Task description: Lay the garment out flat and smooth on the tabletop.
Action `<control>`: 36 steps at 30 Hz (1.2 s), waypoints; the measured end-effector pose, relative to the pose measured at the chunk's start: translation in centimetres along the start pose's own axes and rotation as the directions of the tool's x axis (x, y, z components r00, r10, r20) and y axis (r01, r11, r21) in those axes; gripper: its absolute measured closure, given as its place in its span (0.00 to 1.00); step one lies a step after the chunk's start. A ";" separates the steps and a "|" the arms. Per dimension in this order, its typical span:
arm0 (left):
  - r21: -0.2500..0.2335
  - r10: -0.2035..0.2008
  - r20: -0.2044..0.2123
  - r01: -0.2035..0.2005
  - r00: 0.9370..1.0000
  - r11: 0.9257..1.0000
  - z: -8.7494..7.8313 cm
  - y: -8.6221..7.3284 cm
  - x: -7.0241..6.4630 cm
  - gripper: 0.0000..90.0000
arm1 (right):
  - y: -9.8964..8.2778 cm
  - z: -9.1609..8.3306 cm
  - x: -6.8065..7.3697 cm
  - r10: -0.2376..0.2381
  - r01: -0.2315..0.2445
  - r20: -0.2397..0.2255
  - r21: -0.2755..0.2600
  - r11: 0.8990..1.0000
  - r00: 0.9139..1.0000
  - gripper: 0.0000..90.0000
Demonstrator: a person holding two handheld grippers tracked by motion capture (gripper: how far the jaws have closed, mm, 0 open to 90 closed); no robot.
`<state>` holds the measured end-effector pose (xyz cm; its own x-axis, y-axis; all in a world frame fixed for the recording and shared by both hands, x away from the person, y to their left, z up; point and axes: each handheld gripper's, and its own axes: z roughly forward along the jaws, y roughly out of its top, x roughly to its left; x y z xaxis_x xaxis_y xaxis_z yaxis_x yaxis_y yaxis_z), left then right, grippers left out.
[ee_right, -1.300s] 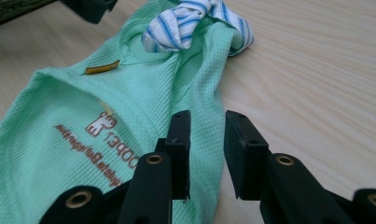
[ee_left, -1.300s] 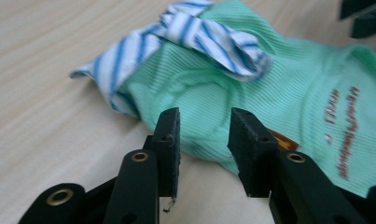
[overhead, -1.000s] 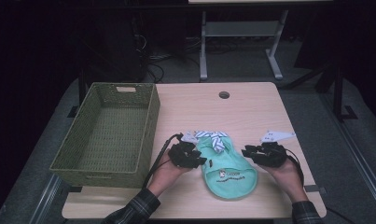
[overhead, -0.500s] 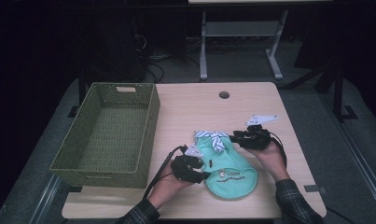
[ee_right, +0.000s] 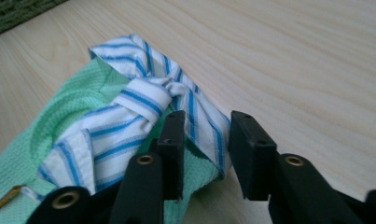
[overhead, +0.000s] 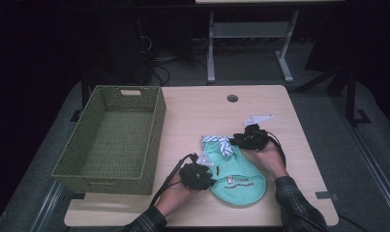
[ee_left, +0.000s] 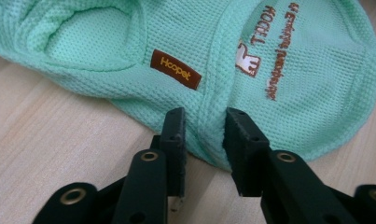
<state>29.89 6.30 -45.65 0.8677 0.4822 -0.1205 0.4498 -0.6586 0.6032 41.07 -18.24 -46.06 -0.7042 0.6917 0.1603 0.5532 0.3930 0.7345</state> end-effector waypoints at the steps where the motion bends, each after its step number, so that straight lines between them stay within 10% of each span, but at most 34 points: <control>1: 0.003 -0.001 0.003 0.001 1.000 1.000 0.0 0.0 0.0 0.82 | -0.2 0.2 0.0 0.007 -0.007 0.001 0.005 1.000 1.000 0.75; 8: 0.010 -0.011 0.020 0.010 1.000 1.000 -0.5 0.1 0.2 0.95 | -0.8 0.2 -0.3 0.005 -0.006 0.008 0.023 1.000 1.000 0.94; 24: 0.029 -0.004 0.017 0.003 1.000 1.000 -1.1 -1.0 0.2 0.95 | -1.1 -1.9 -2.0 -0.036 0.031 0.105 0.043 0.999 0.994 0.97; 36: -0.002 0.004 0.009 -0.004 1.000 1.000 -1.5 -0.7 0.3 0.60 | -1.6 -3.0 -2.1 0.004 0.000 0.096 -0.039 0.999 0.995 0.80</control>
<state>29.52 7.75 -44.97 0.8715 0.4741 -0.1252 0.4457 -0.6592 0.6056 40.37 -22.16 -45.64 -0.6561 0.7481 0.0996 0.5358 0.3688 0.7596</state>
